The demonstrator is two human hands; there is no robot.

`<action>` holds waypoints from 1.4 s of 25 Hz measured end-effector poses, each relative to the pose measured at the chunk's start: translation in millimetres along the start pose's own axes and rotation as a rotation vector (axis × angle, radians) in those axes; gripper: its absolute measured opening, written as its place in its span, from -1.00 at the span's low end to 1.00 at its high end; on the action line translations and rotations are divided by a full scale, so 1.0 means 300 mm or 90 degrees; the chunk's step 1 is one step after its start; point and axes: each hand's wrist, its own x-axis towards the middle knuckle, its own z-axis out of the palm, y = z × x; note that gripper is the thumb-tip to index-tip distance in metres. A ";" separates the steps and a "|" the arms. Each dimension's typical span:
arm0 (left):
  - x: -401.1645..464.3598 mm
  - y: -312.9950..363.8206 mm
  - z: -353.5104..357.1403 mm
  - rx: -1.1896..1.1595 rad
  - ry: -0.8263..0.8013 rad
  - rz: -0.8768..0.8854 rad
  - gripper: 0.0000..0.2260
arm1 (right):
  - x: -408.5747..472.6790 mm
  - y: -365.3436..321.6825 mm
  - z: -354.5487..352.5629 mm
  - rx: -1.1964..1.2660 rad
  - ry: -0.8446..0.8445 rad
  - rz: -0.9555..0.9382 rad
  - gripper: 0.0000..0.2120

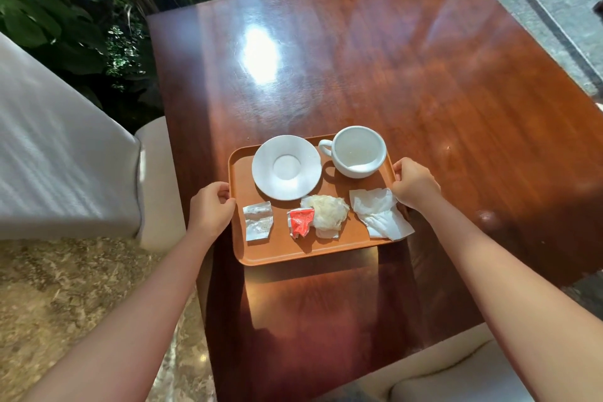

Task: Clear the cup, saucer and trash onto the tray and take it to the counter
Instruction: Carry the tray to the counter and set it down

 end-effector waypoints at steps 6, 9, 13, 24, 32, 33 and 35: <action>-0.084 -0.053 -0.124 -0.021 0.045 0.006 -0.75 | -0.098 -0.065 -0.052 0.049 0.016 -0.090 -0.77; -0.178 -0.097 -0.213 -0.113 0.070 -0.054 -0.77 | -0.169 -0.121 -0.076 0.064 0.009 -0.161 -0.77; -0.352 -0.190 -0.346 -0.203 0.110 -0.088 -0.81 | -0.288 -0.240 -0.083 0.063 -0.024 -0.262 -0.85; -0.809 -0.628 -0.733 -0.260 0.251 -0.188 -0.83 | -0.741 -0.653 0.106 0.030 -0.111 -0.412 -0.91; -1.142 -0.985 -1.037 -0.218 0.312 -0.267 -0.86 | -1.149 -1.022 0.312 -0.038 -0.185 -0.463 -0.86; -1.172 -1.021 -1.070 -0.216 0.322 -0.285 -0.86 | -1.184 -1.072 0.336 -0.040 -0.197 -0.466 -0.86; -1.215 -1.090 -1.128 -0.227 0.343 -0.328 -0.85 | -1.244 -1.168 0.384 -0.035 -0.224 -0.479 -0.86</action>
